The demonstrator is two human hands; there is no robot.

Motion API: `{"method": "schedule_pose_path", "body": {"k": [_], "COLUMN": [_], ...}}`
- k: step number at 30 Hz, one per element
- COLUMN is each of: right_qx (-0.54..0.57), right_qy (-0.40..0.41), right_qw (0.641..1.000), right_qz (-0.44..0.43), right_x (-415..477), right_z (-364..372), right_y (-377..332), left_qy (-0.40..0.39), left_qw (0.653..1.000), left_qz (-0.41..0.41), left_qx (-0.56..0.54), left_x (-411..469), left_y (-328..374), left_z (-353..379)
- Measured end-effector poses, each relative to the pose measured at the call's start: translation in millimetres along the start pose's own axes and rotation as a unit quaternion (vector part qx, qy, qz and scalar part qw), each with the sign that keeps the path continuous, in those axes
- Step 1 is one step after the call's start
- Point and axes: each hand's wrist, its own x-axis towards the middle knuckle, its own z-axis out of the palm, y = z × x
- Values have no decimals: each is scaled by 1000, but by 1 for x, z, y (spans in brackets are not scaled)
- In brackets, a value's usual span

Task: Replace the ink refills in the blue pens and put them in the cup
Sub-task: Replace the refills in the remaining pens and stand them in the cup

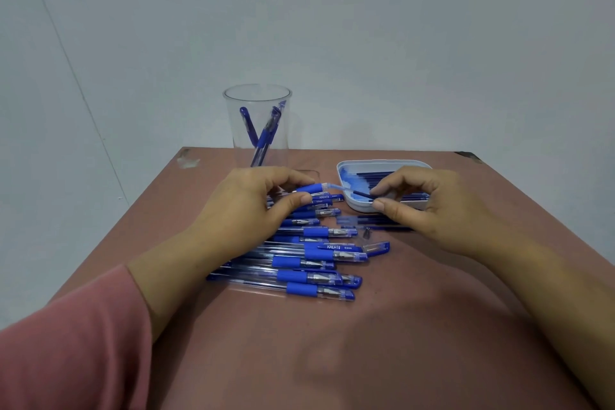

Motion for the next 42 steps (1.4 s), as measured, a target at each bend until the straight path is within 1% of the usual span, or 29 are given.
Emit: {"method": "schedule_pose_path", "body": {"k": [3, 6, 10, 12, 18, 20, 24, 29, 35, 39, 42], "right_qx": [1, -17, -59, -74, -95, -92, -103, -82, -71, -45, -56], "right_qy": [-10, -18, -25, -23, 16, 11, -6, 29, -1, 19, 20], "right_qw": [1000, 1000, 996, 995, 993, 993, 991, 993, 994, 998, 997], "right_qz": [-2, -14, -54, -69, -74, -70, -91, -79, -83, -46, -54], "right_x": [0, 1, 2, 3, 1, 2, 3, 0, 3, -1, 1], "right_z": [-1, -2, 8, 14, 6, 11, 19, 8, 18, 15, 21], "right_y": [1, 3, -1, -3, 2, 2, -1, 0, -4, -4, -3], "left_qy": [-6, -29, -34, -32, -16, -18, -20, -6, -16, -7, -14], "left_qw": [1000, 998, 996, 996, 997, 996, 996, 997, 995, 996, 995], "left_qz": [7, 27, 61, 65, 58, 65, 71, 64, 73, 68, 75], "left_qx": [12, 42, 48, 50, 43, 52, 59, 53, 60, 52, 58], "left_x": [0, 0, -5, -5, -4, -4, -3, -3, -3, -4, -4], "left_y": [1, 4, 11, 13, 13, 14, 14, 12, 14, 13, 16], "left_z": [-2, -4, -1, -1, -2, -2, -1, -1, -1, -1, 0]}}
